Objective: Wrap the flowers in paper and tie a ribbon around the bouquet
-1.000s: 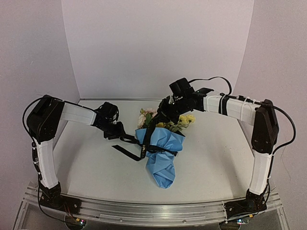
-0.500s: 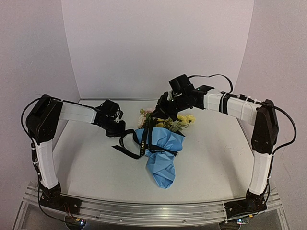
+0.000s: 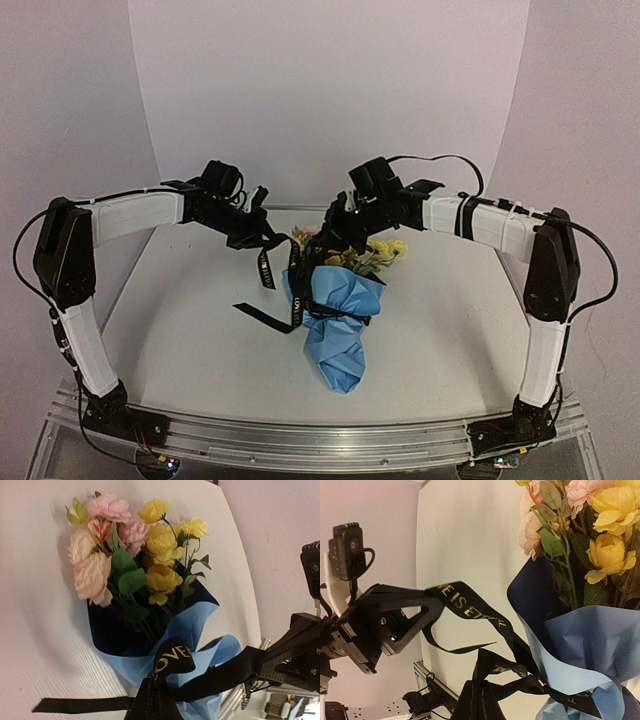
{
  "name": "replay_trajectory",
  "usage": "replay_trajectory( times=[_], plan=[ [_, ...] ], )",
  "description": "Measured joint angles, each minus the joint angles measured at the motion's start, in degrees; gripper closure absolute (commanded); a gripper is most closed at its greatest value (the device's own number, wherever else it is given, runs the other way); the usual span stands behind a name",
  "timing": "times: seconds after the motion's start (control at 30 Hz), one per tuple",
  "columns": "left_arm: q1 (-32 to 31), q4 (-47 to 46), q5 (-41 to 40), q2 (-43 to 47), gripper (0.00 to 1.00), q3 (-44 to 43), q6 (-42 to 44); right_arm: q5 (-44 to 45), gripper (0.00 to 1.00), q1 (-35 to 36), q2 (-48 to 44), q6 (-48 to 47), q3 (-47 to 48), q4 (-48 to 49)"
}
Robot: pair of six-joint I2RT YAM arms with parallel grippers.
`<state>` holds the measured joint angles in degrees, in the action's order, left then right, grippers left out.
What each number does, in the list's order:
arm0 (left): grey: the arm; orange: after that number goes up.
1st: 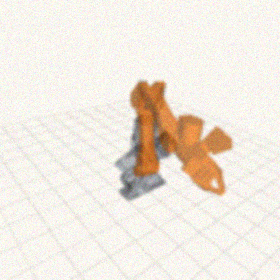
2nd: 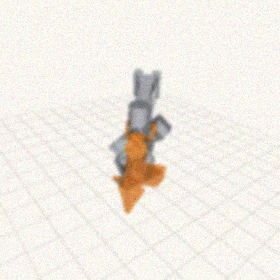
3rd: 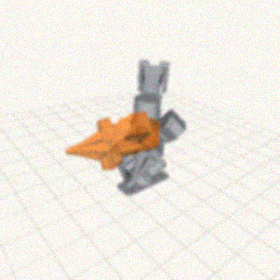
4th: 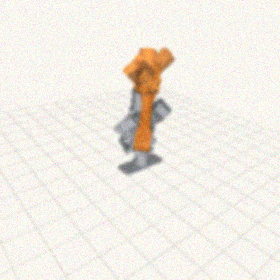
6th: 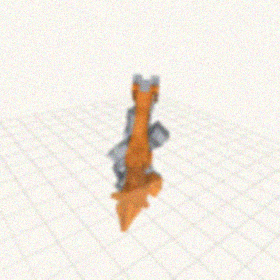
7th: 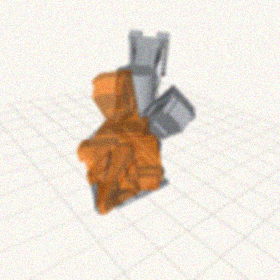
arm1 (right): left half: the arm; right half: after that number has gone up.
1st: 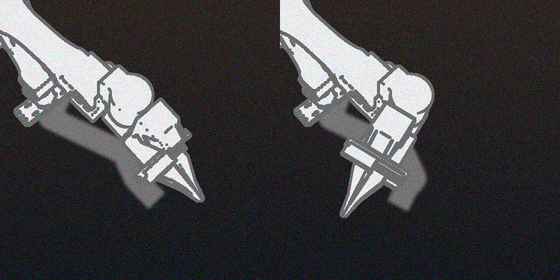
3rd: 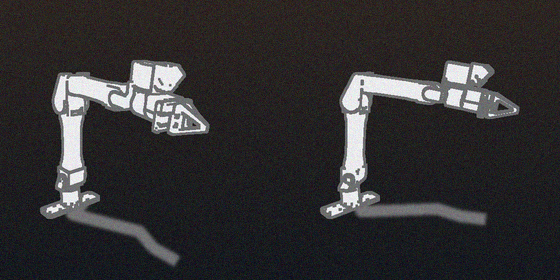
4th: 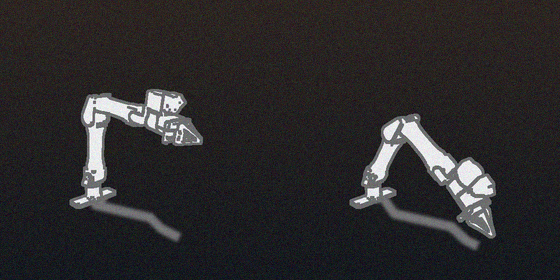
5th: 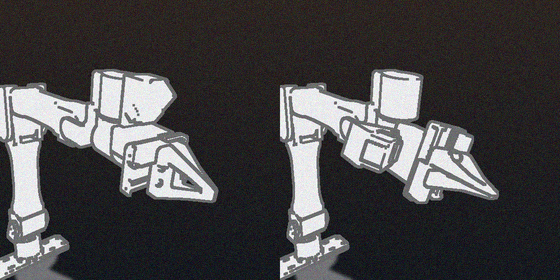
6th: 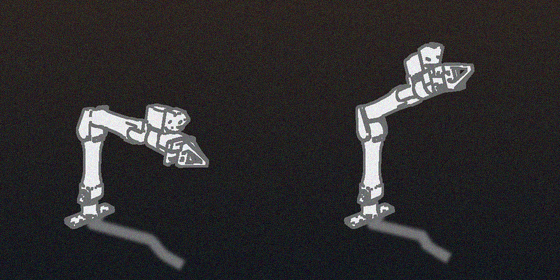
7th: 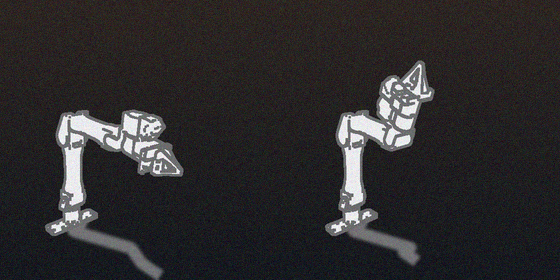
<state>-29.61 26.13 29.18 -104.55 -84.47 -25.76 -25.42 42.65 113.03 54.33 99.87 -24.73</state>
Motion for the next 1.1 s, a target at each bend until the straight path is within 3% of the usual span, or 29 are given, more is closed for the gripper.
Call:
replay_trajectory(
  times=[0.27,0.5,0.6,0.73,1.1],
  plan=[
    [0.0,-2.4,13.4,2.7,1.00,6.5,-15.4,0.3,1.00,0.2,-0.1,-0.1,-2.0,1.2],
    [-0.1,-10.8,16.7,8.0,1.00,13.3,-31.1,1.4,1.00,0.3,-2.9,0.0,-6.0,1.6],
    [-1.1,-18.0,15.7,12.2,1.00,19.0,-41.5,2.1,1.00,0.4,-4.4,0.0,-6.6,1.7],
    [-6.3,-21.3,12.6,12.9,1.00,19.7,-49.9,2.5,1.00,0.4,-5.6,0.0,-6.7,2.6],
    [-16.9,-25.4,4.1,11.6,1.00,18.5,-59.7,3.6,1.00,0.4,-5.7,-0.7,-6.7,2.9]
  ],
)
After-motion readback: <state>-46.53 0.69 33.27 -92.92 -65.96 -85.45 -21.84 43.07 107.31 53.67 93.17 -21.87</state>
